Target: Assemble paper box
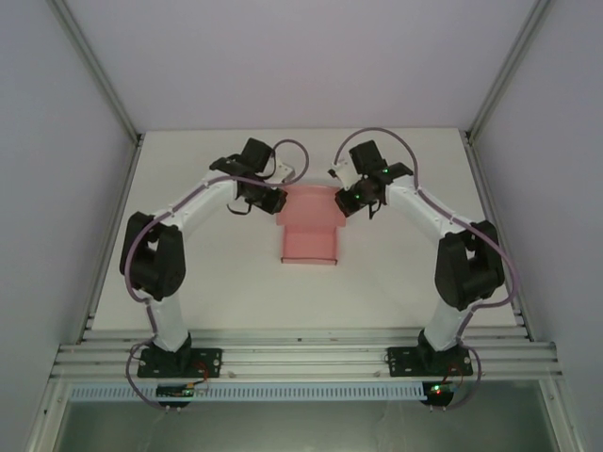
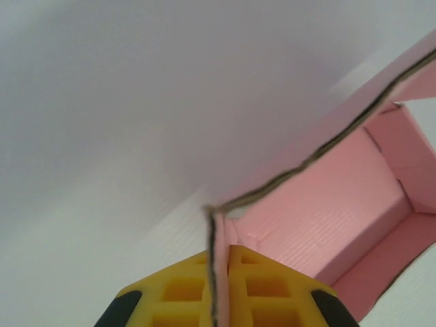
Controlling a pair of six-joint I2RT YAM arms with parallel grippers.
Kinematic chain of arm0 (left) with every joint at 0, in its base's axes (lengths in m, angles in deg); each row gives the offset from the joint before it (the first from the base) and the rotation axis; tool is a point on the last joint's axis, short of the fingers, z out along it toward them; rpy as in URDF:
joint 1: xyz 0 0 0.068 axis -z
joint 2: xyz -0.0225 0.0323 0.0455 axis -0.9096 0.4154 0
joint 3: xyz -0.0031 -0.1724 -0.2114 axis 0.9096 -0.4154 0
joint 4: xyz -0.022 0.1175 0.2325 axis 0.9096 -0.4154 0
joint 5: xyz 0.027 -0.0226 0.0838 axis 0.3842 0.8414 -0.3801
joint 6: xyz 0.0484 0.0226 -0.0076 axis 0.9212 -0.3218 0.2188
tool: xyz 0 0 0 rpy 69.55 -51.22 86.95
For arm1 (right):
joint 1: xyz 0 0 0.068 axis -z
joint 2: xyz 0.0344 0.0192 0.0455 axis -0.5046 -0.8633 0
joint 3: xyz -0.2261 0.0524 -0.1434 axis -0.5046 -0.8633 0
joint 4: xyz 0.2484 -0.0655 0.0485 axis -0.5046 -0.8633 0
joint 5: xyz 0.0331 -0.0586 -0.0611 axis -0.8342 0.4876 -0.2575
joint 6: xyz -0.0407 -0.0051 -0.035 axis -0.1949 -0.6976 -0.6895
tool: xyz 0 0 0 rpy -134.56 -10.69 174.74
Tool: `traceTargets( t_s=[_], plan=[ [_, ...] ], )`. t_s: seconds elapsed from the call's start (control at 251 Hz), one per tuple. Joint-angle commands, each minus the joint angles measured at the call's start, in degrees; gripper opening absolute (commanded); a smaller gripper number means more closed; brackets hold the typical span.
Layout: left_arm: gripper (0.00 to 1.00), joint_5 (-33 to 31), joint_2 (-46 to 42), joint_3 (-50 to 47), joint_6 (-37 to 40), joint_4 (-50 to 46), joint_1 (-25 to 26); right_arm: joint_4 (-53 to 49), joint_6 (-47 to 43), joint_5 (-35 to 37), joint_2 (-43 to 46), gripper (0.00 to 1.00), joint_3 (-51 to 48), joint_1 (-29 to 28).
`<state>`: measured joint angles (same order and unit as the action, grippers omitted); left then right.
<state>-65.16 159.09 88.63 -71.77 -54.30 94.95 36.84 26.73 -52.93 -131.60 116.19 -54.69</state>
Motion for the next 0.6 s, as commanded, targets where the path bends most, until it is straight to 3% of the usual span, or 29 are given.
traceTargets(
  t_s=[0.0, 0.116, 0.399, 0.595],
  plan=[
    [0.0, -11.7, -3.3, 2.0, -7.2, -1.6, 2.6, 4.0, 7.2, 11.1, 5.0, 0.0, -1.8, -2.0],
    [0.0, -15.7, -5.2, 0.7, -12.8, 0.2, 4.1, 8.7, 14.7, 16.2, 7.8, 0.0, -5.2, -3.6],
    [0.0, -15.7, -8.3, -6.3, -24.6, 11.5, 4.5, 25.6, 35.8, 25.1, 9.7, 0.0, -15.6, -8.1],
    [0.0, -16.9, -9.3, -12.7, -30.7, 21.1, 4.5, 42.5, 42.0, 28.3, 10.0, 0.0, -23.3, -12.6]
  ],
)
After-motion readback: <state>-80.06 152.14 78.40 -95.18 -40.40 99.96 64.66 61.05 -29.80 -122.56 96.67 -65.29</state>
